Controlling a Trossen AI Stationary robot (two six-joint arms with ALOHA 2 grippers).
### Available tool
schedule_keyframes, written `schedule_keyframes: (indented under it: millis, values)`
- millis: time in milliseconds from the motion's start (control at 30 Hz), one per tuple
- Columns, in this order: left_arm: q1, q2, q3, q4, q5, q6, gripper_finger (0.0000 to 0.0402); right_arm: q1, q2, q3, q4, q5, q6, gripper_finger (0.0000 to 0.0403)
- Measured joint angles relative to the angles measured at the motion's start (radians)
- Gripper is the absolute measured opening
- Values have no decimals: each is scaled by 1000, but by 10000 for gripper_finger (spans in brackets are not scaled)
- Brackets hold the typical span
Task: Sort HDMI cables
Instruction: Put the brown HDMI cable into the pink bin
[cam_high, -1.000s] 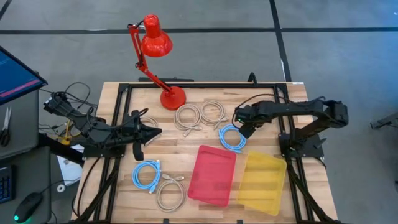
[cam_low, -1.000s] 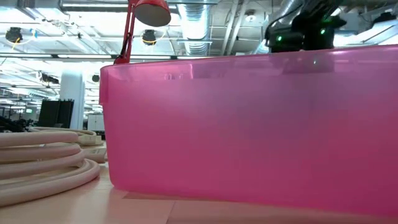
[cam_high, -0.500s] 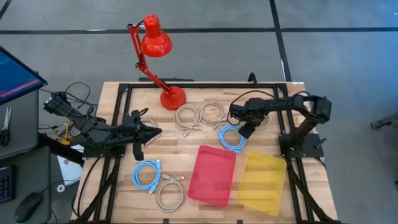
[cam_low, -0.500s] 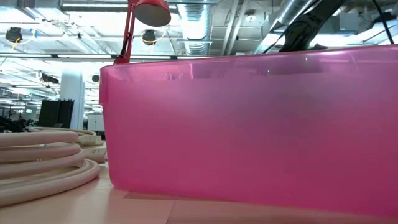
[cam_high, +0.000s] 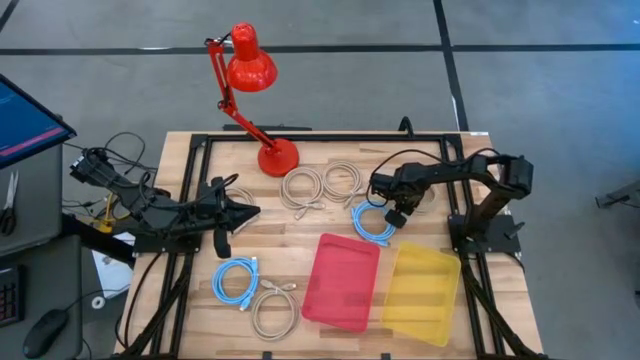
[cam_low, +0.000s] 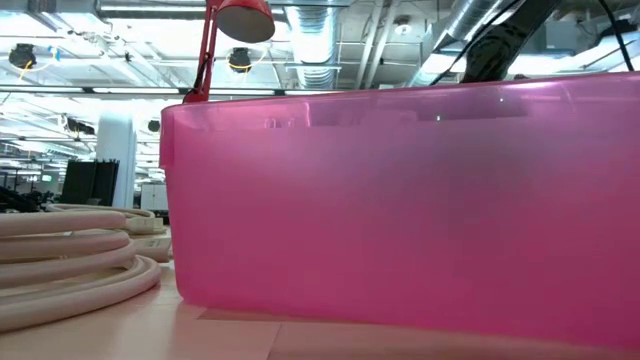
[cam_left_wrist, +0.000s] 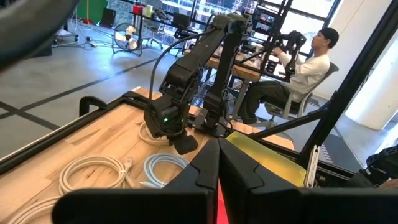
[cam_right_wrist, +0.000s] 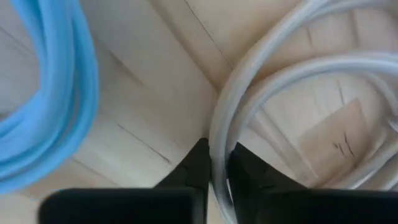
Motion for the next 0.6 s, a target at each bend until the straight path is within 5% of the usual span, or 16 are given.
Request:
schedule_keyframes:
  millis: [267,600]
  values:
    - [0,0,0,0,0,0,8,2,-124,1,-5,7,16,23]
    - [0,0,0,5,0,0,8,2,-474,1,-5,8,109,23]
